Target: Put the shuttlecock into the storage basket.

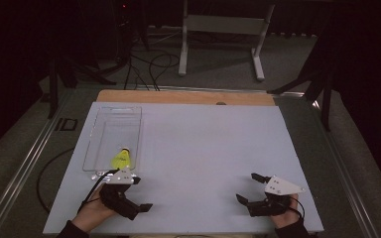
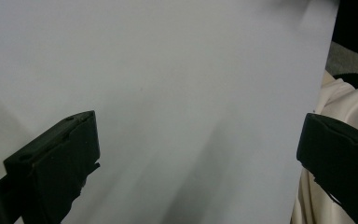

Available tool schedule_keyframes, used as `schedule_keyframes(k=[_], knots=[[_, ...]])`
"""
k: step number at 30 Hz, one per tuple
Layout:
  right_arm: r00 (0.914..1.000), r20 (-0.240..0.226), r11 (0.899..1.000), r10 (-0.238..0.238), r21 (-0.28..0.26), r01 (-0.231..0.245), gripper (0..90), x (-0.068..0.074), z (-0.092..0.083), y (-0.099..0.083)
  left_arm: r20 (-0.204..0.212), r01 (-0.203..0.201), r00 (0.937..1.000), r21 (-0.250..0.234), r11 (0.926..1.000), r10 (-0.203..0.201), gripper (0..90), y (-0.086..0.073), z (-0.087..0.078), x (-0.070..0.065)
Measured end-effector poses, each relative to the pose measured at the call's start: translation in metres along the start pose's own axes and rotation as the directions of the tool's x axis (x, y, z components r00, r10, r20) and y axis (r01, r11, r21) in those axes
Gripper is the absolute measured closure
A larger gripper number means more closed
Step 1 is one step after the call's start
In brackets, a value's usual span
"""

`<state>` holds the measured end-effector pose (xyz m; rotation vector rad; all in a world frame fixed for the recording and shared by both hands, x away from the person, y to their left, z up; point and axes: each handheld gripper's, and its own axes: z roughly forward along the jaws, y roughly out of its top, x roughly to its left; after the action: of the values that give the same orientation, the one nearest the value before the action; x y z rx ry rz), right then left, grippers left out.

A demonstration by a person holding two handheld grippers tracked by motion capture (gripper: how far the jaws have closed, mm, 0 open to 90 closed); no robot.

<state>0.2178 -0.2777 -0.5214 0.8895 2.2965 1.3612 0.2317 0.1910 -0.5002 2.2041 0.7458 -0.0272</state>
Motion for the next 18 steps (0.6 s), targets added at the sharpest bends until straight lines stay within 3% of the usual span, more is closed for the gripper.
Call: schedule_keyframes(k=[9,14,18], knots=[[1.0000,0.000,1.000,0.000,0.003,0.000,8.9,0.000,0.001,-0.001,-0.071,0.079,0.9944,0.001,0.9969,-0.079,0.0,-0.017,-0.007,0.003],[1.0000,-0.001,1.000,0.002,0.006,-0.002,8.9,0.000,0.001,-0.001,-0.155,0.092,0.9834,-0.022,0.9955,-0.095,0.0,-0.024,-0.008,0.003],[1.0000,-0.003,1.000,0.002,0.009,-0.002,8.9,-0.001,0.001,-0.001,-0.194,0.103,0.9752,-0.030,0.9943,-0.106,0.0,-0.028,-0.007,0.001]])
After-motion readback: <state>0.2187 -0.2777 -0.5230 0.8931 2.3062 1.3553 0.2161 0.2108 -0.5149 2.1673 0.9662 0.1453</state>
